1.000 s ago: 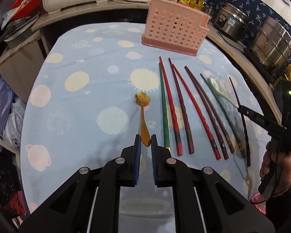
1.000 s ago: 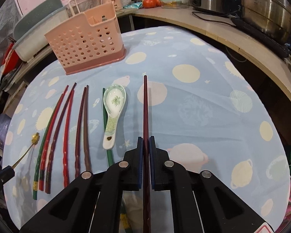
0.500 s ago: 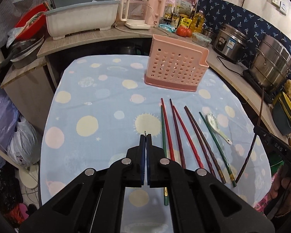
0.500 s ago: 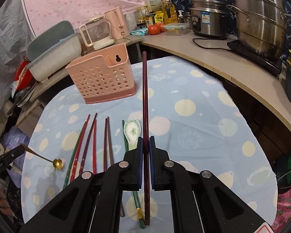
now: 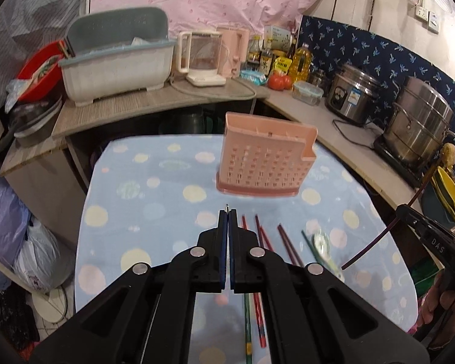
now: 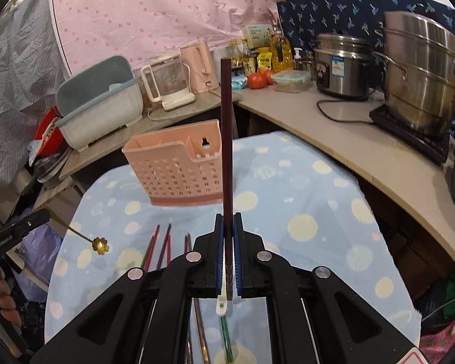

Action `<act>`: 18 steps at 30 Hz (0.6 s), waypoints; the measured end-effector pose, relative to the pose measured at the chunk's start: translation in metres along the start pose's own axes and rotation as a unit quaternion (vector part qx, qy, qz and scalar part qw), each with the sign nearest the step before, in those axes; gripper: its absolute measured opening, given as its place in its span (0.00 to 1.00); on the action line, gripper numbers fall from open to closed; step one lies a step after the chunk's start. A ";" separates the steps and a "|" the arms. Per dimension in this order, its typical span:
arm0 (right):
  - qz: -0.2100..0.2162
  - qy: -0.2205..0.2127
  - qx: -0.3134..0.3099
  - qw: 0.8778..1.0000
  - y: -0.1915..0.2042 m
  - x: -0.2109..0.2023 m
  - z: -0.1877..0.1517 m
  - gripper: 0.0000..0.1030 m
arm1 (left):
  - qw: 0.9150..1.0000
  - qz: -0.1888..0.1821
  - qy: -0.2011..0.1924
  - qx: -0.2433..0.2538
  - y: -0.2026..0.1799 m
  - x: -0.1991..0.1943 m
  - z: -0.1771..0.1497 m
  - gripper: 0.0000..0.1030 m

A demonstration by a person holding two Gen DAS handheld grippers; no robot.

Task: Organize utensils
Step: 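Lift the chopstick and gold spoon with both tools toward the pink caddy, then open the right tool over the caddy while the left tool releases the spoon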

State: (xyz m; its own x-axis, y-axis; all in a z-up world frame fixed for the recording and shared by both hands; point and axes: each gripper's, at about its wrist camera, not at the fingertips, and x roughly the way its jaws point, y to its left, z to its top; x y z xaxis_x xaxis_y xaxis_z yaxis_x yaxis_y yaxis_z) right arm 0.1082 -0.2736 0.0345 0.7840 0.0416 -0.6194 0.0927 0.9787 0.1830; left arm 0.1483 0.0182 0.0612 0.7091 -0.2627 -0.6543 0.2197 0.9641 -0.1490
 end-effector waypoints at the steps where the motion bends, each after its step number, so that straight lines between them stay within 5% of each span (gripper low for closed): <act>1: 0.000 -0.006 -0.002 1.000 0.001 0.000 0.007 0.06 | 1.000 -0.001 -0.008 0.003 -0.002 0.000 0.010 0.00; 11: 0.009 -0.080 0.002 0.997 0.010 0.016 0.111 0.06 | 0.996 0.000 -0.082 0.027 -0.017 0.000 0.107 0.00; 18: 0.027 -0.087 0.019 0.996 0.021 0.060 0.161 0.06 | 0.995 0.010 -0.090 0.037 -0.025 0.040 0.153 0.00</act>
State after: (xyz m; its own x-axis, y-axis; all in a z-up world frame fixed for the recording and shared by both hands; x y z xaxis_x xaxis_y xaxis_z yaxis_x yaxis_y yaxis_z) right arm 0.2561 -0.2833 0.1244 0.8827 0.0557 -0.4666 0.0677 0.9676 0.2434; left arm 0.2738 -0.0222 0.1524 0.8211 -0.2519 -0.5121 0.2474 0.9657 -0.0782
